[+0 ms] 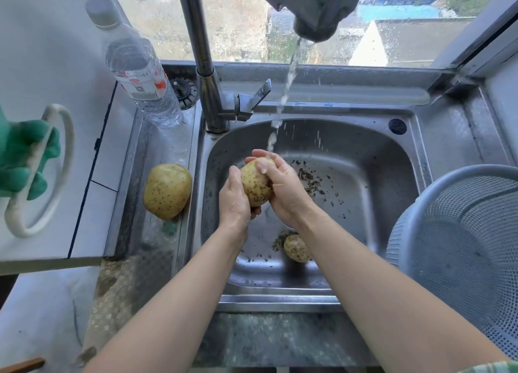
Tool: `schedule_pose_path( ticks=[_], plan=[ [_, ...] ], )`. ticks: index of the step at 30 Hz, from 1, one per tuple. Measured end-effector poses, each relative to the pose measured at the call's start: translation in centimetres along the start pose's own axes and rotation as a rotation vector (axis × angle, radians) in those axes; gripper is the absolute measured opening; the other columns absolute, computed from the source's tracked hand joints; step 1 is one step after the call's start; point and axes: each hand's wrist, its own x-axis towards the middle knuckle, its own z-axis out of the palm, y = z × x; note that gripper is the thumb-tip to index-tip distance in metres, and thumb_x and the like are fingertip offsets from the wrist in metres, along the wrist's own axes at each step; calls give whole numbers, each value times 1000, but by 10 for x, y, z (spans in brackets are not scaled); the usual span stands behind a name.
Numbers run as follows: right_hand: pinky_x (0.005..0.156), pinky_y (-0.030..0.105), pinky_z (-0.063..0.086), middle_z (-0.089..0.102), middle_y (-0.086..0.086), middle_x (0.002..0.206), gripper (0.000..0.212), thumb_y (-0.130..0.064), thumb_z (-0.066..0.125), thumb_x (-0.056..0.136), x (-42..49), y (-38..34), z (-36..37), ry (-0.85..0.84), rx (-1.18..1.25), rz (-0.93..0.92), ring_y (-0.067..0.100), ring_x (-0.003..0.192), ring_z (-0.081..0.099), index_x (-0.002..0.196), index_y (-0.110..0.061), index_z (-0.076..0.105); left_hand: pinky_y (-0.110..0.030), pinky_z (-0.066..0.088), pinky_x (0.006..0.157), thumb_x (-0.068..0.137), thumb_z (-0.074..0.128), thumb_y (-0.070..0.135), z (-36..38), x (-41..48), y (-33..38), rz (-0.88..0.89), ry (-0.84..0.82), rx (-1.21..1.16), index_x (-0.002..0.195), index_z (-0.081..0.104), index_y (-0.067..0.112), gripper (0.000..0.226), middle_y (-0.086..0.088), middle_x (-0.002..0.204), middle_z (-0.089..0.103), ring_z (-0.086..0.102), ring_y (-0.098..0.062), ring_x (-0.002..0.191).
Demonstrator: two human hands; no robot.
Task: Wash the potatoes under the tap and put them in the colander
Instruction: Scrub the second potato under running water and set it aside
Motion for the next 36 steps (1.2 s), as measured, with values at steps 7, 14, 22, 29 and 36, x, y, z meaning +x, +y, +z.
schedule_pose_path(
  ticks=[7, 14, 22, 29, 36],
  plan=[
    [100, 42, 49, 67, 14, 121, 30, -14, 39, 104, 5, -8, -2, -1, 34, 49, 25, 110, 61, 121, -1, 60, -17, 35, 33, 102, 27, 53, -7, 0, 0, -124, -14, -63, 98, 61, 9, 56, -13, 73, 60, 50, -16, 46],
    [81, 38, 53, 65, 9, 95, 11, -15, 57, 95, 1, -3, 7, 16, -47, 13, 19, 87, 61, 103, -10, 63, -13, 20, 34, 98, 22, 48, -12, -5, 4, -321, -227, -92, 66, 54, 11, 59, -4, 42, 41, 27, -12, 29],
    [87, 40, 55, 65, 8, 97, 22, -40, 51, 98, 8, -2, 7, 284, -81, -1, 22, 90, 65, 89, -21, 60, -48, 54, 61, 97, 36, 62, -1, -15, 10, 144, -218, 236, 98, 58, 14, 53, -12, 60, 58, 49, -2, 47],
    [70, 35, 53, 61, 8, 96, 29, -37, 62, 89, 8, -5, -2, 364, -45, 143, 21, 83, 62, 103, -12, 58, -17, 38, 46, 107, 20, 43, -2, -8, -7, 311, -160, 264, 95, 63, 8, 57, 0, 60, 51, 47, -2, 44],
    [68, 38, 61, 65, 17, 109, 52, -59, 54, 88, -4, 7, -9, 369, 102, 352, 28, 88, 69, 112, -13, 59, -25, 48, 92, 104, 41, 35, 7, -6, 2, 391, -293, 278, 131, 60, 24, 35, 7, 121, 59, 55, -13, 114]
  ],
)
